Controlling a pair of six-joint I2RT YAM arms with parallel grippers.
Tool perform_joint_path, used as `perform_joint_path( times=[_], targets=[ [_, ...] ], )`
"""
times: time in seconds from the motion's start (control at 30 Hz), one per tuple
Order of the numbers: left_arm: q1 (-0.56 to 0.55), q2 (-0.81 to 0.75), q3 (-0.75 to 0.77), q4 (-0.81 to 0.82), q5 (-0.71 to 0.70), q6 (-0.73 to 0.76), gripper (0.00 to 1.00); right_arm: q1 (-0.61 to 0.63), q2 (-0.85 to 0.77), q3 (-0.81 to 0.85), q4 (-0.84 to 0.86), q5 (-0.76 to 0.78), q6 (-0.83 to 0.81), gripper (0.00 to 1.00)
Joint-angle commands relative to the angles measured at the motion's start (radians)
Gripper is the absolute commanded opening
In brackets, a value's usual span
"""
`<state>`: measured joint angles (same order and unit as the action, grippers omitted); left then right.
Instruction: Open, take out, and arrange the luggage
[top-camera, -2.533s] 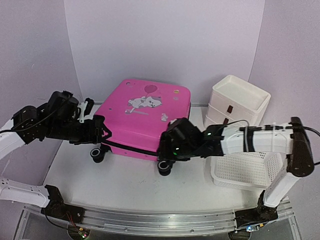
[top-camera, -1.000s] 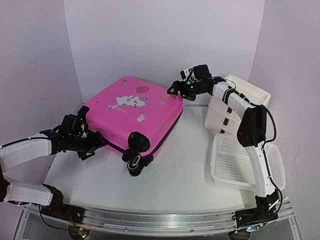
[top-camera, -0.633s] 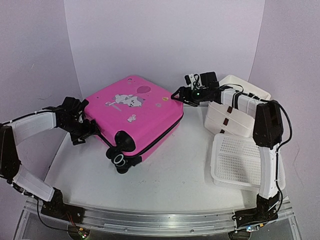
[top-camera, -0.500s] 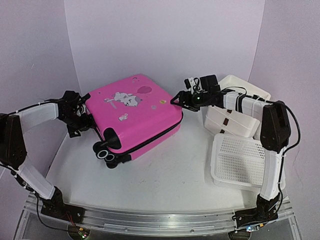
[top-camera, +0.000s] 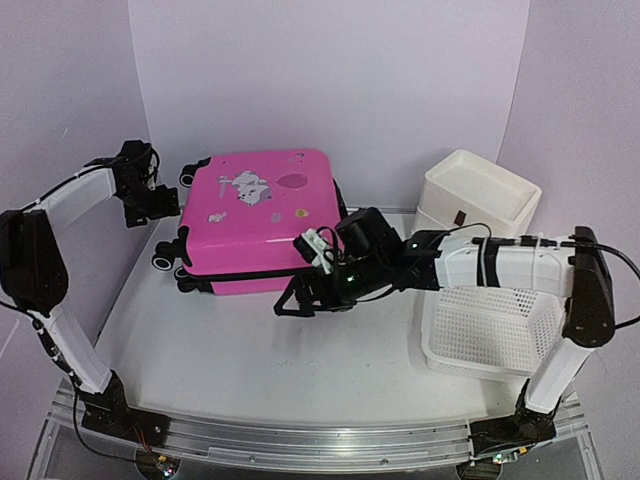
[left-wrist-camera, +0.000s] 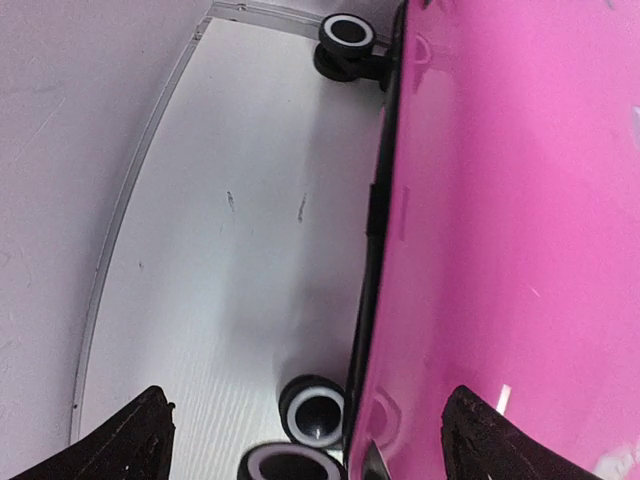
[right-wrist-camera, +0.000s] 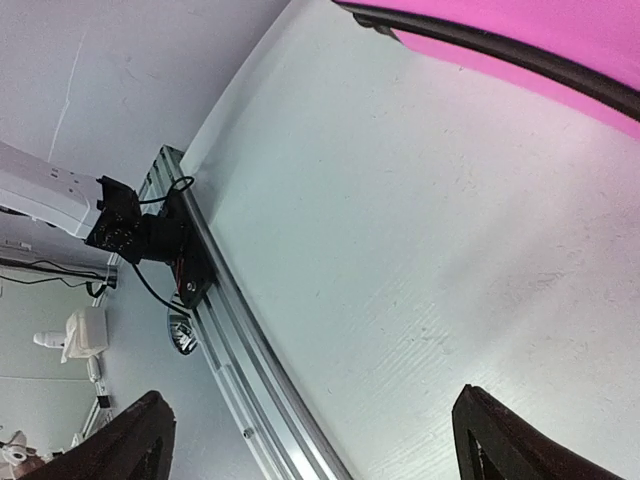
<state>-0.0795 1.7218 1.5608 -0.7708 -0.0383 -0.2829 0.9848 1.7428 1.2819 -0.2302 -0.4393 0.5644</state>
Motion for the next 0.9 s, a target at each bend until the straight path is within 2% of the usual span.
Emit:
perform_joint_path(
  times=[0.0,0.07,0.1,0.2,0.27,0.37,0.43,0.5,0.63,0.87],
  targets=[
    [-0.009,-0.285,-0.090,-0.081,-0.022,0.022,0.95,-0.078,-0.179,0.022,-0.128,0.104,-0.116,0.98],
    [-0.008,-0.396,-0.139,-0.092,0.012,0.005,0.96,-0.108,-0.207,0.007,-0.177,0.170,-0.128,0.98],
    [-0.008,-0.442,-0.164,-0.093,0.077,-0.008,0.97,-0.129,-0.218,-0.004,-0.184,0.196,-0.128,0.98],
    [-0.008,-0.561,-0.279,-0.053,0.382,-0.082,0.99,-0.196,-0.222,0.002,-0.232,0.252,-0.130,0.98],
    [-0.008,-0.619,-0.395,0.049,0.587,-0.181,0.99,-0.234,-0.207,0.013,-0.242,0.245,-0.123,0.98],
    [-0.008,-0.729,-0.630,0.354,0.711,-0.499,0.99,-0.262,-0.179,0.027,-0.244,0.240,-0.115,0.98],
    [-0.008,-0.793,-0.792,0.540,0.651,-0.721,0.99,-0.265,-0.169,0.032,-0.244,0.241,-0.109,0.98],
    [-0.008,-0.821,-0.853,0.601,0.540,-0.900,0.99,-0.265,-0.158,0.033,-0.240,0.230,-0.099,0.98],
    [-0.008,-0.790,-0.834,0.614,0.365,-1.043,0.99,-0.266,-0.159,0.014,-0.237,0.221,-0.092,0.98],
    [-0.006,-0.692,-0.874,0.663,0.187,-1.429,0.99,-0.265,-0.213,-0.060,-0.224,0.266,-0.084,0.98]
  ],
)
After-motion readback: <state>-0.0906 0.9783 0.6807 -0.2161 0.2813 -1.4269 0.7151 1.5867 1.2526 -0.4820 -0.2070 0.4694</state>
